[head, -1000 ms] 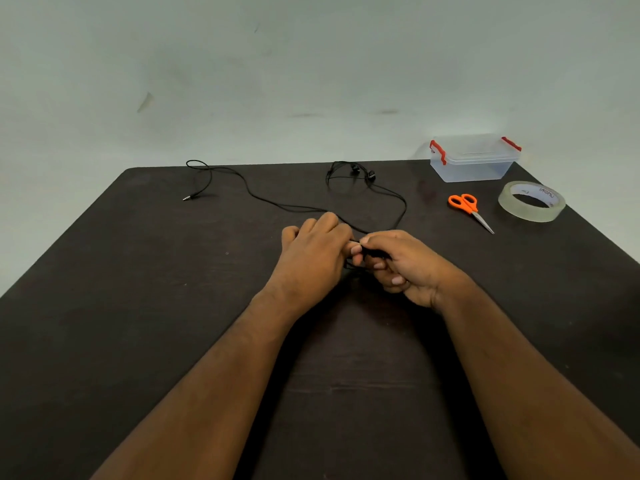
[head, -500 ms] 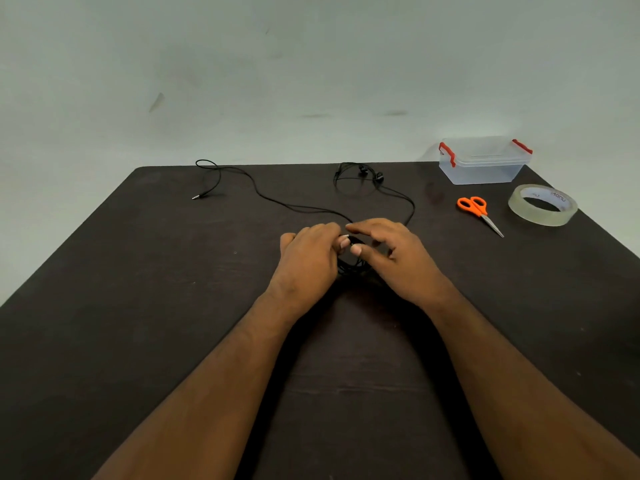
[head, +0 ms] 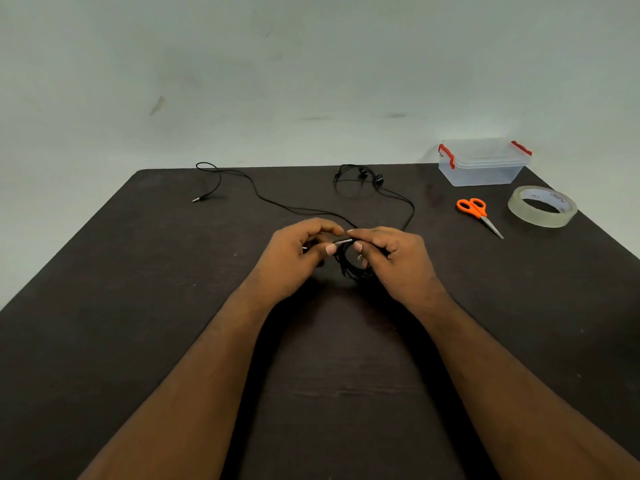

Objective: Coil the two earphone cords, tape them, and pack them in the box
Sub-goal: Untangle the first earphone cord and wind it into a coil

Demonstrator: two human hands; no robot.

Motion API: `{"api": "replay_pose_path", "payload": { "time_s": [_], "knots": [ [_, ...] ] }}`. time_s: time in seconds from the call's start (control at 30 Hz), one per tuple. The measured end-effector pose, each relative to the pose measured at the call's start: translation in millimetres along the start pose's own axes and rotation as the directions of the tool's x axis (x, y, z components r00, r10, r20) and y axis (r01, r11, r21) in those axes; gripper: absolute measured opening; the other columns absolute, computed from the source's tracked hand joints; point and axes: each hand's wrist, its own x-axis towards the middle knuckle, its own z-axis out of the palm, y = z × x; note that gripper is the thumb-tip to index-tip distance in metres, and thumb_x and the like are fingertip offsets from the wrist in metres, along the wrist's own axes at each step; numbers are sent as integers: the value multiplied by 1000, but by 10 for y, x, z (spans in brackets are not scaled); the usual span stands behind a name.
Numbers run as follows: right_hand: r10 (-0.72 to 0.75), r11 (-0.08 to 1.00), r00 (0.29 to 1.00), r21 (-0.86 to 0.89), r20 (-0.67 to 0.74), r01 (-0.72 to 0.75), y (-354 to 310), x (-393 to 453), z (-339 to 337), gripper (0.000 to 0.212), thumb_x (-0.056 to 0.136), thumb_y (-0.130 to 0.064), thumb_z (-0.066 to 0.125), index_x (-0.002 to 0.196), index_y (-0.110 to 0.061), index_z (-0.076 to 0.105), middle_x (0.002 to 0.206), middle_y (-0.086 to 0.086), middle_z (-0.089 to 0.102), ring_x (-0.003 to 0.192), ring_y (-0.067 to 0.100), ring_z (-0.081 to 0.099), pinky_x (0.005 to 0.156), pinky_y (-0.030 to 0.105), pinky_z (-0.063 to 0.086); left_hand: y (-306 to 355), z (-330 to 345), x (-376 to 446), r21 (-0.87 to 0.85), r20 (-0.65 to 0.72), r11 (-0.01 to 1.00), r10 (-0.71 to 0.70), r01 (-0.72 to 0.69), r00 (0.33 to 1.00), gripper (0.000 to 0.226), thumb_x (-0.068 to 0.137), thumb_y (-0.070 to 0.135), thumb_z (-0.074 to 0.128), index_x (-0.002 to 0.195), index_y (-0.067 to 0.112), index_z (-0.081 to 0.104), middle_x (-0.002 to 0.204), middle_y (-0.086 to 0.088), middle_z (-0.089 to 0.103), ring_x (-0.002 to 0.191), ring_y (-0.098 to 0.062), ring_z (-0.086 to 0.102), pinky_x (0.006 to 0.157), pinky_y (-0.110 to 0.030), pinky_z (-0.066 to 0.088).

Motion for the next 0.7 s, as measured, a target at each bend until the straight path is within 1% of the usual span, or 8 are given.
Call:
{"api": "replay_pose_path", "payload": {
  "time_s": [0.1,0.17,0.27,0.33,0.4,0.5,0.6,0.7],
  "knots": [
    [46,999,997,13,65,-47,-18,-20,10,20,87,-4,65,105,-8,72,82,0,70,71,9,64,66,7,46,-76,-66,9,295,-93,950,137,-104,986,20,85,13,69,95,30,64,80,10,64,80,-5,59,82,-32,49],
    [135,981,983,126,122,-151,-58,-41,50,21,88,-4,65,105,-14,72,83,-4,70,66,12,66,66,15,52,-73,-42,9,516,-169,847,242,-123,955,18,85,20,69,91,35,62,81,16,60,88,-7,54,89,-33,33],
    [243,909,961,315,133,-273,-104,-44,90,24,88,-4,65,105,-20,71,83,-3,72,66,20,67,64,28,55,-6,75,-3,541,-284,839,243,-54,927,16,81,19,72,87,33,67,86,23,55,98,-9,49,82,-29,20],
    [244,907,963,324,115,-268,-109,-38,85,23,88,-4,65,108,-15,71,83,-4,72,64,12,65,62,22,52,6,121,8,512,-365,859,199,18,909,14,79,23,74,86,34,70,92,19,50,97,-10,46,80,-29,22],
    [240,911,965,320,102,-261,-124,-36,73,24,88,-4,65,110,-12,70,87,-4,73,68,13,67,64,20,53,23,120,27,466,-385,884,169,33,907,12,78,23,75,86,32,72,85,14,49,84,-9,50,76,-31,34],
    [206,941,975,257,83,-220,-135,-43,78,25,88,-3,65,111,-9,70,88,-6,71,65,8,66,63,16,52,105,129,11,165,-286,984,-14,63,958,13,82,12,70,82,24,73,66,10,60,60,-2,53,60,-21,44],
    [153,972,986,171,61,-161,-125,-47,80,25,88,-4,65,112,-9,69,88,-4,71,63,6,65,63,12,50,213,143,-28,-141,-211,966,-245,218,946,22,87,4,58,83,17,76,75,5,72,63,-6,62,59,-22,50],
    [122,984,992,131,32,-125,-115,-44,78,25,87,-4,65,111,-9,70,86,2,72,68,10,66,65,13,51,286,148,-61,-267,-106,935,-268,233,957,25,88,2,54,89,13,76,78,1,74,67,-3,65,57,-13,46]
  ]
}}
